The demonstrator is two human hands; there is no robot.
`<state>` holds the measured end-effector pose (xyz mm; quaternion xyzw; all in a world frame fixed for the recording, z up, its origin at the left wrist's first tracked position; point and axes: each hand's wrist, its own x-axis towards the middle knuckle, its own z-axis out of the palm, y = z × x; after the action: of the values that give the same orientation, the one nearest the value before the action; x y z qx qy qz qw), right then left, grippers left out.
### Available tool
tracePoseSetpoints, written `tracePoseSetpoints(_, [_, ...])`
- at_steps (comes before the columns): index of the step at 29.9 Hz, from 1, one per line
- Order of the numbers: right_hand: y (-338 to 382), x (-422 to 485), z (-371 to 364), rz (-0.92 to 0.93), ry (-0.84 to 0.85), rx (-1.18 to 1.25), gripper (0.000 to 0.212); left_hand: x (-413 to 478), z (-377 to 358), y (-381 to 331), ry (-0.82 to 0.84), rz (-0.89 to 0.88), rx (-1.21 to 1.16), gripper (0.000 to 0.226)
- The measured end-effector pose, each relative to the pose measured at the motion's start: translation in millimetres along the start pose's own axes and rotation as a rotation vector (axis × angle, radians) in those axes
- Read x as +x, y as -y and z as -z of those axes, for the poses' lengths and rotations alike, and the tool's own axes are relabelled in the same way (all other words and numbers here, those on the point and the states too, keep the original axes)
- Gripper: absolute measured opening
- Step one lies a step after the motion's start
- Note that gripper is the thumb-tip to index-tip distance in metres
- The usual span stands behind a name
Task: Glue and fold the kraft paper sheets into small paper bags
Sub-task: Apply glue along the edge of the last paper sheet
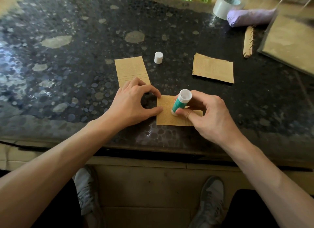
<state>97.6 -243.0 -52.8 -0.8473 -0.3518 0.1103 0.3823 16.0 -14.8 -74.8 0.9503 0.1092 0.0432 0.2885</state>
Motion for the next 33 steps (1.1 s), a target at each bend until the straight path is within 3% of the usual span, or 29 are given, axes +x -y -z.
tracePoseSetpoints(23, [-3.9, -12.1, 5.8, 0.03, 0.052, 0.089, 0.043, -0.3, 1.3, -1.2, 0.005, 0.009, -0.006, 0.051])
tracePoseSetpoints(30, [-7.9, -18.9, 11.5, 0.045, 0.076, 0.183, 0.035, 0.0, 1.5, -2.1, 0.033, 0.019, -0.011, 0.05])
tracePoseSetpoints(33, [-9.1, -18.0, 17.2, 0.017, 0.012, 0.278, 0.033, 0.4, 1.5, -2.4, 0.028, 0.022, -0.012, 0.051])
